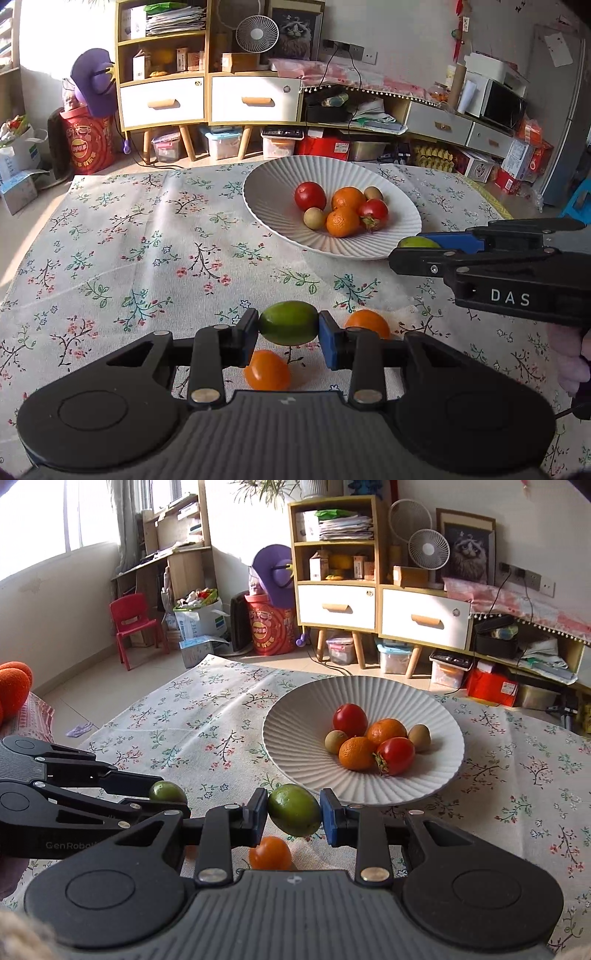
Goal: Organize fruits
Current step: 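Carry both held limes over the white plate, then open the left tool over the plate while the right tool releases its lime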
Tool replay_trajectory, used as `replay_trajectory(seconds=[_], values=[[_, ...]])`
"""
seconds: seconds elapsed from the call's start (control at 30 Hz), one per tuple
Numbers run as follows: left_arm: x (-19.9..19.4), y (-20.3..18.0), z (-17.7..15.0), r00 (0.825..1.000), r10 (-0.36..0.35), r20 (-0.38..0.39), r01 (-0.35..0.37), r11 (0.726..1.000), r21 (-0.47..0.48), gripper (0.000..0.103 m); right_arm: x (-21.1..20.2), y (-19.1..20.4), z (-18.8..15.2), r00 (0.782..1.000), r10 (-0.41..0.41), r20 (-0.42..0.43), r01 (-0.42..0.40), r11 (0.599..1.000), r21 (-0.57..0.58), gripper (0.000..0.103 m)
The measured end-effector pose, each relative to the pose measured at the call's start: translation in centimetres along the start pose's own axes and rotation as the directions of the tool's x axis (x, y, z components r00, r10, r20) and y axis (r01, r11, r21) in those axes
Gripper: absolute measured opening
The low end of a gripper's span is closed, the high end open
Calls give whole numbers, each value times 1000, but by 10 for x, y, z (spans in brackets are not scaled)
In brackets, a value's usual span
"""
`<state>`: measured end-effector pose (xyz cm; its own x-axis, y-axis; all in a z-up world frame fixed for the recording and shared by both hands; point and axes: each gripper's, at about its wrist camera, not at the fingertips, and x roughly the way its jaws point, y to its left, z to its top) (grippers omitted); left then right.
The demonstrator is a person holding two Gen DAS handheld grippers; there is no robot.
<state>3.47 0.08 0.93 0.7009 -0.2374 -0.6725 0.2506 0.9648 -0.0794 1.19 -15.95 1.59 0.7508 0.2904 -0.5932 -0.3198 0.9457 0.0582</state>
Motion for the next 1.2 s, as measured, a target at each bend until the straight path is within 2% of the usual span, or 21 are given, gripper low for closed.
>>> replay_trajectory(seconds=[0.3,0.5,0.7,1.2], values=[[24,-12,24,1000,-21,17,22,998,-51,28,9,-26,7,998,-62,6,62,997,46,28],[40,-25,37,998,-26,57,26,1000,-1,28,22,-49,14,994,-106,11,105,991,80,28],[61,-26,43,998,-29,54,28,1000,9,28,36,-72,18,993,-118,-10,118,984,131,28],[84,-29,46,999,-21,44,18,997,72,28,58,-85,24,992,-124,-19,125,986,107,28]])
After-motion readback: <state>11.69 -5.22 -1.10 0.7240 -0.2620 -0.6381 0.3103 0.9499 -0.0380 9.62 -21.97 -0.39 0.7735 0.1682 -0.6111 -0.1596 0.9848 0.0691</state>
